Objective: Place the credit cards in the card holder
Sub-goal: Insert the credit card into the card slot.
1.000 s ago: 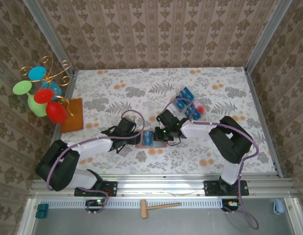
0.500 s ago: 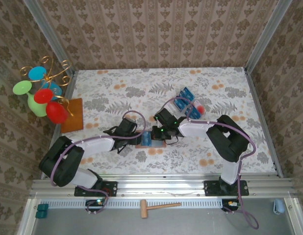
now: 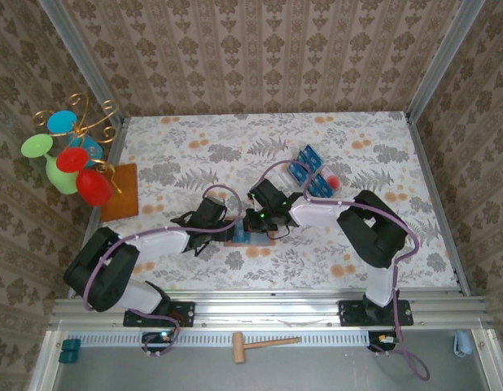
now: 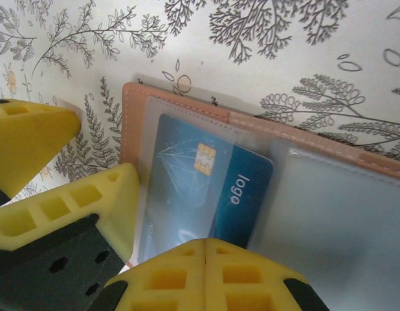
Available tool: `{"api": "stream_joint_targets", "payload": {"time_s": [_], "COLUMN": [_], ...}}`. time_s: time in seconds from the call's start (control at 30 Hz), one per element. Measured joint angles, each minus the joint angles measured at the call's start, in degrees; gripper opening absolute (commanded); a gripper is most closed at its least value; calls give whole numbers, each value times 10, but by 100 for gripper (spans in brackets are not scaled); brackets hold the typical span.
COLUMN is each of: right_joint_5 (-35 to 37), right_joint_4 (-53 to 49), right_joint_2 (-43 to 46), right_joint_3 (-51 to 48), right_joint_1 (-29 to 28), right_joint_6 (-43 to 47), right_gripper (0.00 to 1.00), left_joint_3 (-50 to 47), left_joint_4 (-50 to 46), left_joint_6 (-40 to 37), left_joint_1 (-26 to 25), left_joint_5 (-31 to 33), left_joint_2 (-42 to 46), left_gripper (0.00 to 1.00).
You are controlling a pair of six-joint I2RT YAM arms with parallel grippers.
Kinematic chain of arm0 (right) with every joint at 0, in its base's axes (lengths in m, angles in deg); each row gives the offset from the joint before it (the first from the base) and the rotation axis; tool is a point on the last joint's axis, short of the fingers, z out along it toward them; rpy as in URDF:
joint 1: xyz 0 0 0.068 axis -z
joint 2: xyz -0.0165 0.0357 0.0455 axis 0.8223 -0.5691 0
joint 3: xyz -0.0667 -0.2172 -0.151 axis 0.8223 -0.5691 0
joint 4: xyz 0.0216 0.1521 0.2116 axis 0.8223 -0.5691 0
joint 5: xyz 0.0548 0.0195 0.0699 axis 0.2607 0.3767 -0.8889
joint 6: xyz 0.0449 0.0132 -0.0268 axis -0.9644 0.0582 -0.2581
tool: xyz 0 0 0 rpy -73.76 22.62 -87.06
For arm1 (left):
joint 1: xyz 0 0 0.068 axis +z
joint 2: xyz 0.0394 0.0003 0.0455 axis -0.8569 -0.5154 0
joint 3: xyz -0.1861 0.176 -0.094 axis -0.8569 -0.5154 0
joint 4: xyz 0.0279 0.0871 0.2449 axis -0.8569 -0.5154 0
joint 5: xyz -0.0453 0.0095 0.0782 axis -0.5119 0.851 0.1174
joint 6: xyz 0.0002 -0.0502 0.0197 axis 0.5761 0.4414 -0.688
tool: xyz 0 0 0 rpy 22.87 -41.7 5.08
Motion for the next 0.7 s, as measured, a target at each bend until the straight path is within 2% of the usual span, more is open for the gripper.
{"api": "stream_joint_targets", "payload": {"time_s": [0.33,0.7], "right_joint_5": [0,13], "right_joint_4": [-14,-33], "right_joint_2": [1,30], "right_joint_3": [0,0], "right_joint_1": [0,12], "right_joint_6": [6,17], "right_gripper": [0,0], "left_joint_3": [3,6], "left_joint_4": [-41,-82], "left_joint_6": [12,35], "left_joint_1": [32,49], "left_joint_5": [-3,3], "left_joint_2": [54,45], "left_gripper": [70,65]}}
